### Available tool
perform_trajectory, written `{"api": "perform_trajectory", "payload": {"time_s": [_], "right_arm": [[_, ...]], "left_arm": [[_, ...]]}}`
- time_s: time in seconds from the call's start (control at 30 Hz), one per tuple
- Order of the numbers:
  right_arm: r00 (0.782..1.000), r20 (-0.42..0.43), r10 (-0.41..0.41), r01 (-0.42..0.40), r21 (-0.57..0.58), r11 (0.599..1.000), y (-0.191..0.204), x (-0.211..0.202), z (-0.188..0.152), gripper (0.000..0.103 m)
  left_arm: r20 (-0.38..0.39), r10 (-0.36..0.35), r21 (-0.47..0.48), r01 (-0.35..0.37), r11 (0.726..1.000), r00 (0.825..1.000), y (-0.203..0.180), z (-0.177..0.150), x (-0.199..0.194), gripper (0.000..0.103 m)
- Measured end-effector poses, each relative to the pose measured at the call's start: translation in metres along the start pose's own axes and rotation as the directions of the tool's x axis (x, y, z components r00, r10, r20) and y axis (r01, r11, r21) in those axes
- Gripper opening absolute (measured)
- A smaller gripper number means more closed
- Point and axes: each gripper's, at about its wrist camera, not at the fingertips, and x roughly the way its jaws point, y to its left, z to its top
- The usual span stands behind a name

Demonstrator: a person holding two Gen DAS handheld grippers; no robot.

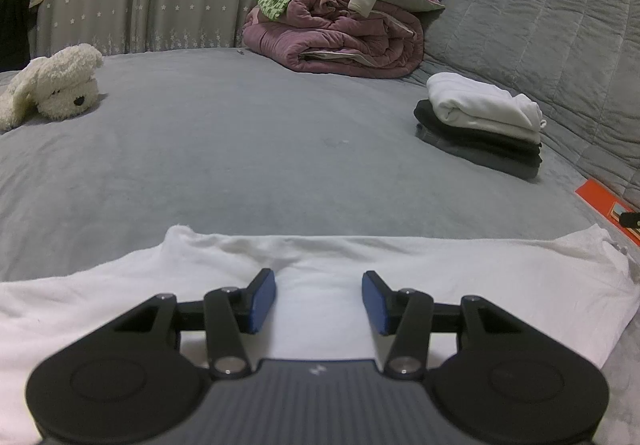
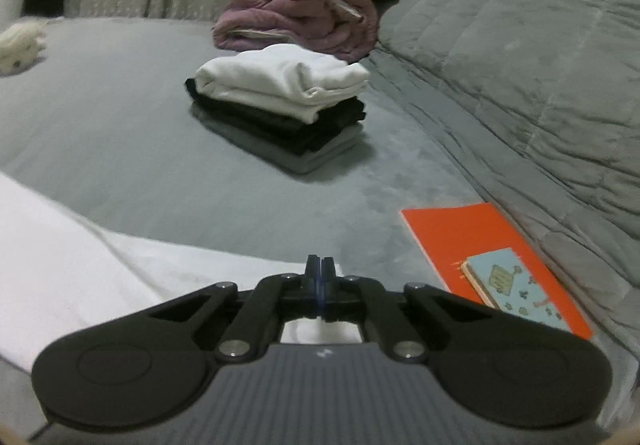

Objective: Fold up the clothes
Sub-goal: 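Grasp the white garment edge with the right gripper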

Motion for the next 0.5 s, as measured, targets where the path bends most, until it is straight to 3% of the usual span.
{"api": "perform_trajectory", "payload": {"time_s": [0.13,0.27,0.3,0.4,0.5], "right_arm": [[0.998,-0.042,0.054,-0.053,0.027,0.998,-0.0043,0.0071,-0.0016,0.003],[0.996,-0.056,0.068,-0.066,0.029,0.997,-0.0046,0.0085,-0.0034,0.038],[0.997,-0.054,0.062,-0.061,0.024,0.998,-0.004,0.0081,-0.0036,0.039],[0.998,-0.047,0.047,-0.047,0.008,0.999,-0.0025,0.0068,-0.0041,0.035],[0.999,-0.04,0.032,-0.032,-0.007,0.999,-0.001,0.0056,-0.0047,0.015]], "left_arm": [[0.0,0.0,0.0,0.0,1.0,1.0,0.0002,0.0,0.0002,0.05],[0.0,-0.001,0.003,0.001,1.0,1.0,0.0001,0.0,0.0008,0.051],[0.0,-0.001,0.004,0.001,1.0,1.0,-0.0002,-0.0001,0.0009,0.051],[0.0,0.0,0.008,0.0,1.0,1.0,-0.0007,-0.0002,0.0009,0.052],[0.0,-0.001,0.008,0.001,1.0,1.0,-0.0005,-0.0004,0.0008,0.052]]}}
